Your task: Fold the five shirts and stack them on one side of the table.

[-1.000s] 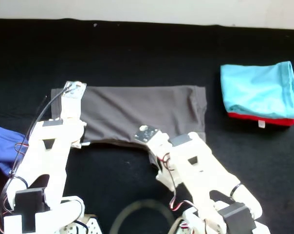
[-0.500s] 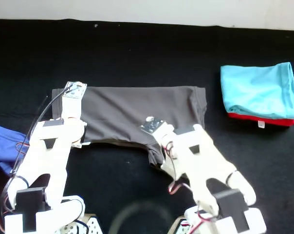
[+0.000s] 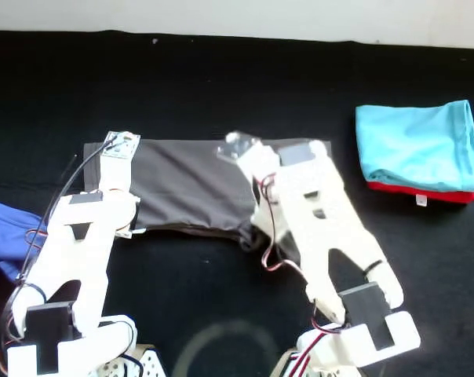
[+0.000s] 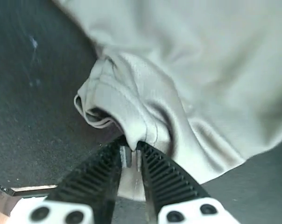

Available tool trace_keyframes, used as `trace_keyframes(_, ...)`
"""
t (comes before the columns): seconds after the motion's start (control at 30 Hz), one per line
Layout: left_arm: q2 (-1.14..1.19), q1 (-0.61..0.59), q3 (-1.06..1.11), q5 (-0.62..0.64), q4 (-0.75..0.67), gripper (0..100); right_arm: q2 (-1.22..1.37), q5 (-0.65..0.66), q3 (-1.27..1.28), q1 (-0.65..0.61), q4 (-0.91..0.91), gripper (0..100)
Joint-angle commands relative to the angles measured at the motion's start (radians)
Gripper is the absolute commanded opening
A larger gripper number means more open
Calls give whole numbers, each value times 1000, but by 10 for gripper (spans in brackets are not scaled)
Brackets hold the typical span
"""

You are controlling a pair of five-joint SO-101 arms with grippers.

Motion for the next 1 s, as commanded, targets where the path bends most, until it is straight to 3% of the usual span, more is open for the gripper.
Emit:
trace_keyframes(0.0, -1, 12, -31, 9, -12, 10, 94, 54, -180, 7, 33, 6)
trace_keyframes(0.5, -1, 12, -33, 9, -12, 10, 829, 94, -1216, 93, 229, 6)
trace_keyframes(0.6, -1, 12, -33, 9, -12, 10, 943, 91, -1362, 113, 255, 57)
trace_keyframes(0.77, -1, 12, -33, 9, -12, 10, 1017, -28, -1563, 151, 278, 212)
trace_keyframes(0.97, -1, 12, -33, 9, -12, 10, 1013, -247, -1787, 177, 294, 214)
